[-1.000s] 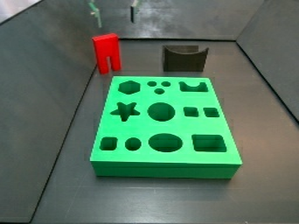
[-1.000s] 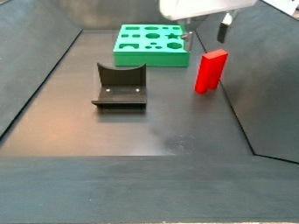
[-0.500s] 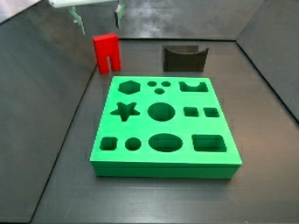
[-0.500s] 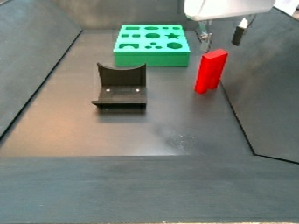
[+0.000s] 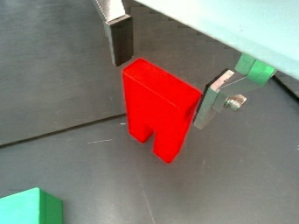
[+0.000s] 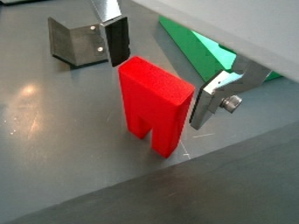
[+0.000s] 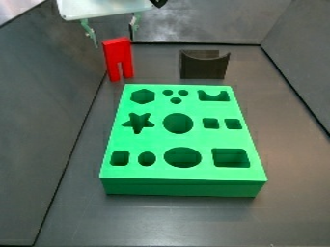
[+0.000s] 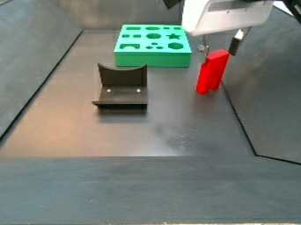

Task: Pick up the double-square object. Move up. Move to above the board. Insert the double-square object.
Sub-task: Pick up the double-square object.

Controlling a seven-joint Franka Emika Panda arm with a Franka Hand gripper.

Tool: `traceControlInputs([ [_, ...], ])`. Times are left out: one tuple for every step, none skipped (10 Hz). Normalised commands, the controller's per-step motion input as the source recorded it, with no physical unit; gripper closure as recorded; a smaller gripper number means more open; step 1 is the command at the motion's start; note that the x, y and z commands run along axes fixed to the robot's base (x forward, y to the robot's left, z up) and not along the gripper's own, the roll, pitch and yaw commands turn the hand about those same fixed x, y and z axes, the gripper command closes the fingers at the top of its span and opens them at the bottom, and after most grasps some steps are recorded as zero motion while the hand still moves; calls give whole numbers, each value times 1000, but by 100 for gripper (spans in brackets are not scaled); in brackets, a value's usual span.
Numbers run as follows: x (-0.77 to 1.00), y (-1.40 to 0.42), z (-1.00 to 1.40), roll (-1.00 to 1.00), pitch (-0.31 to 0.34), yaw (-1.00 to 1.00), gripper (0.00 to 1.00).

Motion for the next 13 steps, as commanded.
traceControlInputs([
  [-11, 26, -440, -33, -66, 203, 0],
  [0, 0, -514, 0, -51, 220, 0],
  [0, -20, -540, 7, -33, 203, 0],
  [9, -26, -483, 0, -23, 160, 0],
  [0, 0, 0, 0, 0, 0, 0],
  [0, 0, 0, 0, 0, 0, 100],
  [0, 0, 0, 0, 0, 0, 100],
  [0, 0, 0, 0, 0, 0, 100],
  [0, 0, 0, 0, 0, 0, 100],
  [0, 0, 0, 0, 0, 0, 100],
  [0, 0, 0, 0, 0, 0, 100],
  [0, 0, 0, 0, 0, 0, 100],
  [0, 0, 0, 0, 0, 0, 100],
])
